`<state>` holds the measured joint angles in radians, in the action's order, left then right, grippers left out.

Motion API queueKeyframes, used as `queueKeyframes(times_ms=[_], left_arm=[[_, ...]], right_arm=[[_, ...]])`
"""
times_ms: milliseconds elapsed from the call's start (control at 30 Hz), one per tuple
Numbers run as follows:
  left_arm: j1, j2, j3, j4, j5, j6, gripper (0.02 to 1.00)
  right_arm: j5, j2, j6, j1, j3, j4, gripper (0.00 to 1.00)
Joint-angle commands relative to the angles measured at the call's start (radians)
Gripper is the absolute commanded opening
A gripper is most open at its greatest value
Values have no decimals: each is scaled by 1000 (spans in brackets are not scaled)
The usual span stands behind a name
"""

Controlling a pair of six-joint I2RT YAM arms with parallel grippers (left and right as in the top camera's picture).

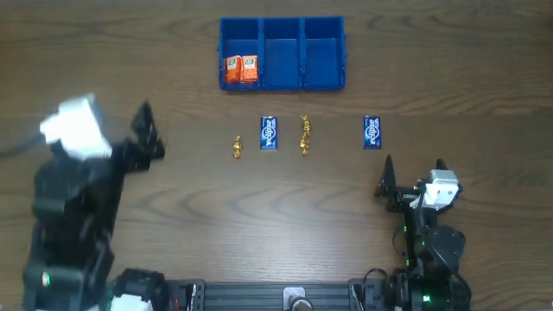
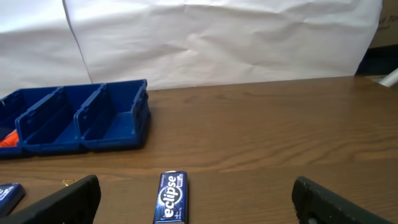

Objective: Sort Candies Into Trays

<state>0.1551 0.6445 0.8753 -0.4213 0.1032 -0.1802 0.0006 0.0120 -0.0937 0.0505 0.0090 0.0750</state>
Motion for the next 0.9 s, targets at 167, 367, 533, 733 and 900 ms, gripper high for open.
queueKeyframes(times_ms=[167,367,533,733,900], left_arm=[[-154,-428,-433,160,-255,156,998],[-172,-571,-646,248,-290,150,998],[-171,-642,-789,306,-315,124,998],[-171,-642,-865,352,-336,121,998],[-168,-642,-870,366,-341,142,998]], right_arm=[[13,-3,6,-5,-1,7,998],[13,-3,6,-5,-1,7,998],[13,-3,6,-5,-1,7,1000],[13,-3,6,-5,-1,7,998],[13,-3,6,-5,-1,7,998]])
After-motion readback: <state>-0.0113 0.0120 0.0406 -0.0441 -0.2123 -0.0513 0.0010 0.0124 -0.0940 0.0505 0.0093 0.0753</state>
